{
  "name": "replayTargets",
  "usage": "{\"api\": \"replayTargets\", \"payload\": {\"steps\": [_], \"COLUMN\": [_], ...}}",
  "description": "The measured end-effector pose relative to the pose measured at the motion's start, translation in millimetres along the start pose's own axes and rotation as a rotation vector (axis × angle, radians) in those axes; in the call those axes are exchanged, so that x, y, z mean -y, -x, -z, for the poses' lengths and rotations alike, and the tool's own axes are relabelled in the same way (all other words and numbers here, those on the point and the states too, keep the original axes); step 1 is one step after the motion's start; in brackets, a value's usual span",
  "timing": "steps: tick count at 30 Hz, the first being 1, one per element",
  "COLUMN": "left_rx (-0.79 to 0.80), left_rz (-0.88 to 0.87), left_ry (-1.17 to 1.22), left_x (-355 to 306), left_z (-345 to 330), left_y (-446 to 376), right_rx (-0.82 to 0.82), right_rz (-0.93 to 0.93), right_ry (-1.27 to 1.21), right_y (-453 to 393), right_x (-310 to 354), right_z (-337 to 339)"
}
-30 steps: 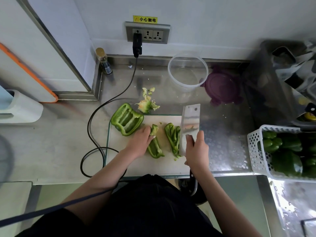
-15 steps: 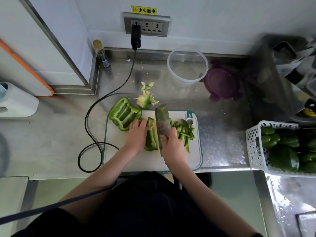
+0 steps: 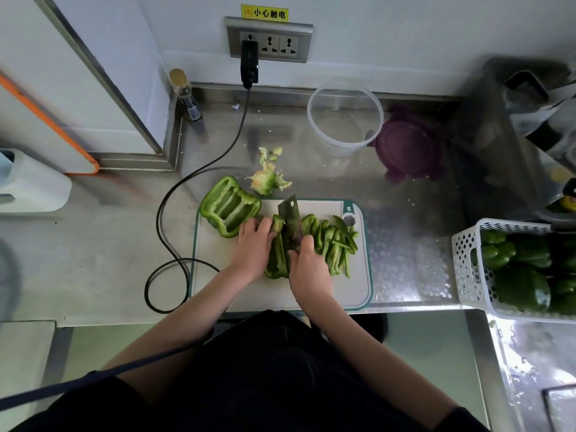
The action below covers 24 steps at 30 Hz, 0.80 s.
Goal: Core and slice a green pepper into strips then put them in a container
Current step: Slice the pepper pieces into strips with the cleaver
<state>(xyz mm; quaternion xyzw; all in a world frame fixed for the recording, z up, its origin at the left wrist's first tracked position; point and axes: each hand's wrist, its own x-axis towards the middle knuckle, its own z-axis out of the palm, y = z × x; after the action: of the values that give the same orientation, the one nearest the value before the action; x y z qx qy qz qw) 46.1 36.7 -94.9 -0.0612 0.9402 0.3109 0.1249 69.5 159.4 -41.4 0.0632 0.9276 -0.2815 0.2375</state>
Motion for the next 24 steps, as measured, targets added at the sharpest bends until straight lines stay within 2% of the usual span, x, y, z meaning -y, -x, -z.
{"api": "replayTargets", "payload": {"steps": [12, 24], "left_rx": [-0.016, 0.020], "left_rz": [-0.040, -0.007], "left_ry": [-0.059, 0.022], "left_x": [0.1, 3.7], "left_z": [-0.1, 1.7], "left_y": [-1.7, 0.2], "right_rx": [0.008, 0.021], "right_rz": [-0.029, 0.032], "right_ry": [0.258, 0.295], "right_y": [-3.2, 3.3], "right_x": [7.1, 9.2], "right_z": [-21.6, -16.1]}}
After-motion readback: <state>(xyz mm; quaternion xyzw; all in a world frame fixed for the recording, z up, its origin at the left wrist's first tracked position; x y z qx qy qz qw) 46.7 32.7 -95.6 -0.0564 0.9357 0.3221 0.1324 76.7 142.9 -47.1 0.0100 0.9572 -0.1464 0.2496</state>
